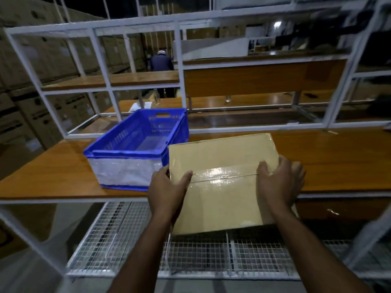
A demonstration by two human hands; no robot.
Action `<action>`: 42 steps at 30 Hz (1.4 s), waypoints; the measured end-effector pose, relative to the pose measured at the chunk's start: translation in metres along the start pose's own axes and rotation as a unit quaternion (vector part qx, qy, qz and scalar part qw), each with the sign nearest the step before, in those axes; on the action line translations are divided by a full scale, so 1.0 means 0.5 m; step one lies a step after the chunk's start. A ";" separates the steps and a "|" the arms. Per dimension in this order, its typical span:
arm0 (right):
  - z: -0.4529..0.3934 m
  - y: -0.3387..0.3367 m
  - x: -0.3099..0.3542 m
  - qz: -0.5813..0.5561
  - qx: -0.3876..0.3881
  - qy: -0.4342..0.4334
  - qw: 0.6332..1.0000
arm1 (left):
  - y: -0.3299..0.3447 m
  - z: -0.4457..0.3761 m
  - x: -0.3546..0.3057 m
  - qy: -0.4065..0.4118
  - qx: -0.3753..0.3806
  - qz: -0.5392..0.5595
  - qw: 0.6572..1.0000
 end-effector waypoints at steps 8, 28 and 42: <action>-0.126 0.074 0.011 0.063 -0.013 0.037 0.997 | 0.130 -0.172 -0.056 0.060 0.051 0.070 0.994; -0.340 0.331 0.039 0.233 0.213 -0.081 0.946 | 0.373 -0.400 -0.098 0.210 0.235 -0.224 0.922; -0.346 0.385 0.062 0.187 0.368 -0.229 0.881 | 0.405 -0.428 -0.079 0.175 0.289 -0.238 0.911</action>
Point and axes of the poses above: each hand's wrist, its own z-axis away from the middle knuckle, its own y-axis out of the palm, x = y × z, the point moved 6 cm from there along -z, towards the middle knuckle, and after that the axes turned 7 degrees about x, right-handed, at the moved point
